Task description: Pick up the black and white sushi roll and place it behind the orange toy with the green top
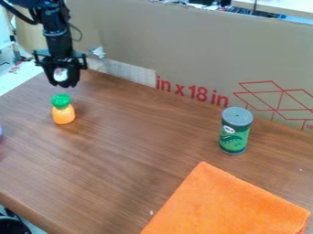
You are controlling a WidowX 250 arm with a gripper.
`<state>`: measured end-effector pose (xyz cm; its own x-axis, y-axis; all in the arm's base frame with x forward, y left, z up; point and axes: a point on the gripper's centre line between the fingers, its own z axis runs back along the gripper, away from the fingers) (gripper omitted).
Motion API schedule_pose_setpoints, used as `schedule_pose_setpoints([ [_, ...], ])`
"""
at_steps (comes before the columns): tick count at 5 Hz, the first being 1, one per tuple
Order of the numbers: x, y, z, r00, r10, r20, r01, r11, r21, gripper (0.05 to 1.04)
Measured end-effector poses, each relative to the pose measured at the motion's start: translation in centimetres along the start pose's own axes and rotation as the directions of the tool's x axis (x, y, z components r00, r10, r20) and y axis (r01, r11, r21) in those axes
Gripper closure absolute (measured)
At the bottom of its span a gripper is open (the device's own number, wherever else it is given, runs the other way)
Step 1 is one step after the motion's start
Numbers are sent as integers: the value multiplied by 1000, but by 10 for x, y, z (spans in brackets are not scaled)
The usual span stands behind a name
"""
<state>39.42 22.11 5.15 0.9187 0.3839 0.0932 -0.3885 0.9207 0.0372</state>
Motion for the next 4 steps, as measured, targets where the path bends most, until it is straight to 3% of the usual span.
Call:
schedule_pose_setpoints([
  [2,14,-6,-12,997,59,-46,-61,997,-44,476],
  [3,13,-4,-13,996,78,-52,-79,996,-29,412],
  [4,10,-3,-13,993,96,-75,-96,995,14,250],
])
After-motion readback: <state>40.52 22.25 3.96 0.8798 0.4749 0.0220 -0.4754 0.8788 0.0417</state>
